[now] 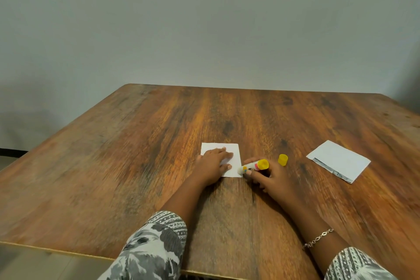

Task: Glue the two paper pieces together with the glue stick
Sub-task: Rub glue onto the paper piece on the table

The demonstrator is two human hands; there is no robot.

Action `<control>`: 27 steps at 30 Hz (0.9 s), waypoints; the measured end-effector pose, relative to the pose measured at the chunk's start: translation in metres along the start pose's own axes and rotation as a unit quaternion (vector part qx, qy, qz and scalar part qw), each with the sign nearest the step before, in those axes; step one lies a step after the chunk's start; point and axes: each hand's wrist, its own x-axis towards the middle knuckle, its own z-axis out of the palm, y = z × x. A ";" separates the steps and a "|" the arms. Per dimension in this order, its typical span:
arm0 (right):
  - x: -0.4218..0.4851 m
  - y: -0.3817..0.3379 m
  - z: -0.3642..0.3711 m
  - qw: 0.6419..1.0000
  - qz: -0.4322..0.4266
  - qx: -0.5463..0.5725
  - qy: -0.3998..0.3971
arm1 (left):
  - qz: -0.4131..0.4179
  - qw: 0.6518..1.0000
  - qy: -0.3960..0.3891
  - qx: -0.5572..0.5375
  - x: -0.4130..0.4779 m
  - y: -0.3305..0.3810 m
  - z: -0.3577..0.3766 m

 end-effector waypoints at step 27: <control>0.002 -0.003 -0.003 0.994 0.036 0.091 0.043 | 0.090 0.994 -0.067 0.002 0.003 -0.012 -0.033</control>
